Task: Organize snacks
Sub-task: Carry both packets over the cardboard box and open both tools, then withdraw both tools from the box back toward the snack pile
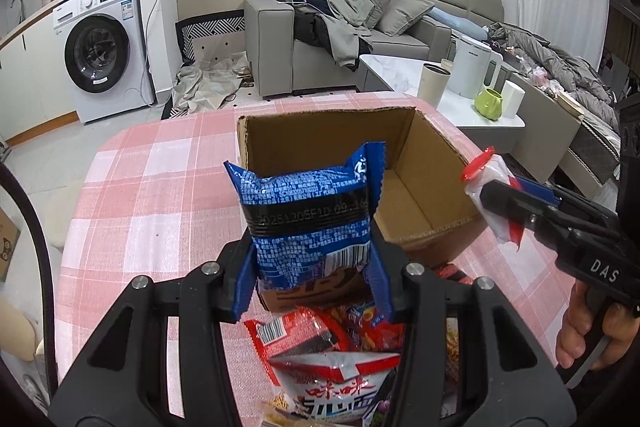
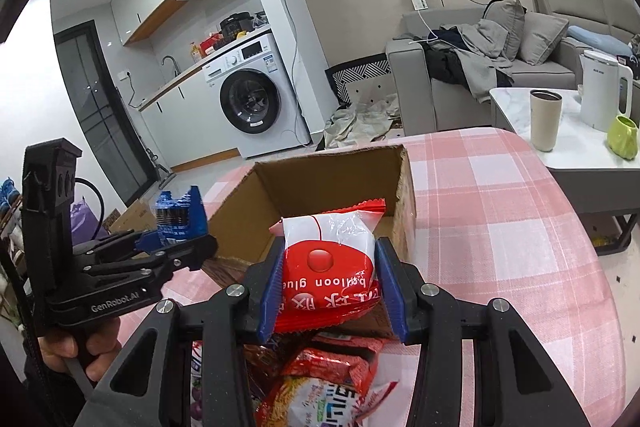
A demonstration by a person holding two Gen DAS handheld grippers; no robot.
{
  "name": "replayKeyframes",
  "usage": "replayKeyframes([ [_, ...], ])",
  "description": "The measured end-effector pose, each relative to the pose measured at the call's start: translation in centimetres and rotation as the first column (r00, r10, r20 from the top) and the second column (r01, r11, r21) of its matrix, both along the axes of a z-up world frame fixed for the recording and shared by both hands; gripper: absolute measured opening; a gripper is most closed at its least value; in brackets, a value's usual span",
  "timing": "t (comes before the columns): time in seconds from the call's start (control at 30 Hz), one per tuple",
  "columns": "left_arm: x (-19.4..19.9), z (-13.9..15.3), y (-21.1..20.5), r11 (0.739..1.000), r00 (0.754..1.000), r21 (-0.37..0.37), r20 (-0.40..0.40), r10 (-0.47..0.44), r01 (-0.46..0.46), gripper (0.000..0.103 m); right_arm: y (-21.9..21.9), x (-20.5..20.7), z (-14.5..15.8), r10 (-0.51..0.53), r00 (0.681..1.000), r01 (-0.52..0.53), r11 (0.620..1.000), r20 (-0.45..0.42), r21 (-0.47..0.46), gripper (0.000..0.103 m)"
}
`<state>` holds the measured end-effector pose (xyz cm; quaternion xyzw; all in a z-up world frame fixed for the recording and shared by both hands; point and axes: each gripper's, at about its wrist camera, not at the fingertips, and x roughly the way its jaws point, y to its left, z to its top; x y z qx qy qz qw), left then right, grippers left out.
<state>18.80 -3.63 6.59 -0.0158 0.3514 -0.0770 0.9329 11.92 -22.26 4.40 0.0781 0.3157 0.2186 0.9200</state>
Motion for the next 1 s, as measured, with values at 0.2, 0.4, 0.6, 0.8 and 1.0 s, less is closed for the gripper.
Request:
replayKeyframes([
  [0.2,1.3,0.5,-0.7,1.000,1.000,0.011,0.013,-0.005,0.005,0.044,1.2,1.0,0.8,0.009,1.000,-0.009,1.000,0.023,0.006,0.044],
  [0.4,2.7,0.3,-1.9,1.000,1.000,0.028,0.020,-0.008,0.007,0.044,2.2,2.2,0.9,0.013,1.000,-0.013,1.000,0.026,0.004,0.045],
  [0.6,4.1,-0.7,-2.7,0.999,1.000,0.053,0.005,-0.004,0.003,0.045,2.8,3.2,0.3,0.005,1.000,-0.004,1.000,0.016,-0.024,0.045],
  [0.8,5.1,-1.5,-2.9,0.998,1.000,0.065,-0.004,0.007,-0.006,0.045,2.6,3.5,-0.1,0.004,1.000,-0.004,1.000,0.005,-0.022,0.048],
  [1.0,4.6,-1.6,-2.8,0.996,0.999,0.076,0.013,0.036,-0.037,0.081,2.3,2.5,0.1,0.006,0.999,-0.003,0.999,0.054,-0.044,0.059],
])
